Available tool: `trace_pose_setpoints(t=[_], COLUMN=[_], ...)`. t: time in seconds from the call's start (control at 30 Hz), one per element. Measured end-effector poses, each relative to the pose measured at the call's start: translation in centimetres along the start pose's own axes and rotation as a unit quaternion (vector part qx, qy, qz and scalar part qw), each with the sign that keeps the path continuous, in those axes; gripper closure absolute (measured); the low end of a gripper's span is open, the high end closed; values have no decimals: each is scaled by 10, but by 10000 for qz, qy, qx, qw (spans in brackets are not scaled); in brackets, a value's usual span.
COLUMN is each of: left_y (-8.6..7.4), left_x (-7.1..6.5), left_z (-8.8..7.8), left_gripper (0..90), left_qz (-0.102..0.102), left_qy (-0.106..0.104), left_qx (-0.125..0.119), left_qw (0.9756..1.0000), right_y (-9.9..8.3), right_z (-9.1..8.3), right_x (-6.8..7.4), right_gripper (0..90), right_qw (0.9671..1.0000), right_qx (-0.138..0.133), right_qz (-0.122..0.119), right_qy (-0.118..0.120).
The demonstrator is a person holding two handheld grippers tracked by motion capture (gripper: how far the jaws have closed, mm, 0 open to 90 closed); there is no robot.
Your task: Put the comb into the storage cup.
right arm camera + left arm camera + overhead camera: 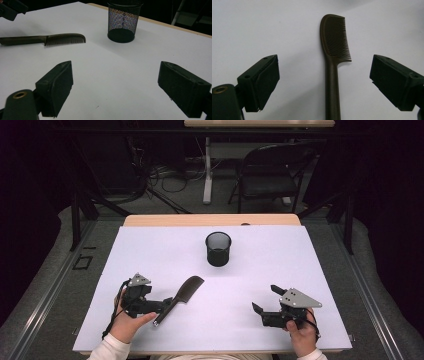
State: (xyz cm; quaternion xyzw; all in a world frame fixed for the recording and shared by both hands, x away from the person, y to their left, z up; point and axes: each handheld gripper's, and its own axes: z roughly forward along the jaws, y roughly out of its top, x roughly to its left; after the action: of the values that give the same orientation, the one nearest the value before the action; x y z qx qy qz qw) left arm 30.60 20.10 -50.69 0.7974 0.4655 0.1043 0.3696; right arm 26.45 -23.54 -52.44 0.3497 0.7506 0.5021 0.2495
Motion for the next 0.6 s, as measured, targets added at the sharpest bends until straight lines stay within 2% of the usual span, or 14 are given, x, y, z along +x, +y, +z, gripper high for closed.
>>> trace_pose_setpoints(t=[0.23,0.4,0.53,0.6], left_y=[6,9,12,13], left_x=[1,0,0,-1], left_z=[-3,-5,-4,-4], left_gripper=[61,62,62,63], left_qz=[26,144,56,81], left_qy=[-153,-109,-145,-89], left_qx=[170,360,445,453], left_qw=[9997,9992,9989,9989], right_y=[1,2,2,2], right_z=[1,5,5,4], right_x=[1,2,3,3], right_gripper=[128,129,129,129], right_qw=[10000,9999,9999,9999], right_qx=[22,53,57,56], right_qz=[-25,-80,-93,-85], right_qy=[-52,-57,-73,-95])
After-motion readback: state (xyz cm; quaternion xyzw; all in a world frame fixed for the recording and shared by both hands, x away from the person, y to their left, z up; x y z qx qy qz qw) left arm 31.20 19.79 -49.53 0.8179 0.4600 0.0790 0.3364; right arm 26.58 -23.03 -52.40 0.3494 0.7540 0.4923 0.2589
